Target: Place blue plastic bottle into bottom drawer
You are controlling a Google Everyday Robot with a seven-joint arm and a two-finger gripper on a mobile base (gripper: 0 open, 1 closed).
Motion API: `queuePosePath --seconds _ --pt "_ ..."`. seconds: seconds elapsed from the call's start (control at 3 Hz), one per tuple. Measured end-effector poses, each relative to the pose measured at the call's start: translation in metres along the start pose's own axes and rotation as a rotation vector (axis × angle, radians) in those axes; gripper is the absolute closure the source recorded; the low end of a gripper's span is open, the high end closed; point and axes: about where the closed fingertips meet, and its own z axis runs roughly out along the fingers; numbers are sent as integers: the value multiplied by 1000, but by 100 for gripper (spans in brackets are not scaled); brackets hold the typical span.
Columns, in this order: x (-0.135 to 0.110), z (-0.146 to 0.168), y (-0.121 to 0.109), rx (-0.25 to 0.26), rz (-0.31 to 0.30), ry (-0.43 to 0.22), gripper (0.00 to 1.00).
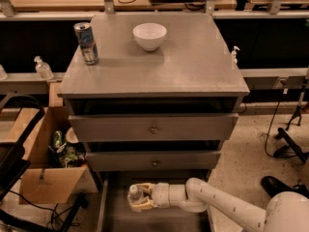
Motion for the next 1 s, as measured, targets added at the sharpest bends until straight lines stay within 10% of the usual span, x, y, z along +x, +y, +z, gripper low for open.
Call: queuePosePath --seconds 0.33,1.0 --pt "27 24 4 -68 3 9 100" --pt "41 31 4 -41 23 16 100"
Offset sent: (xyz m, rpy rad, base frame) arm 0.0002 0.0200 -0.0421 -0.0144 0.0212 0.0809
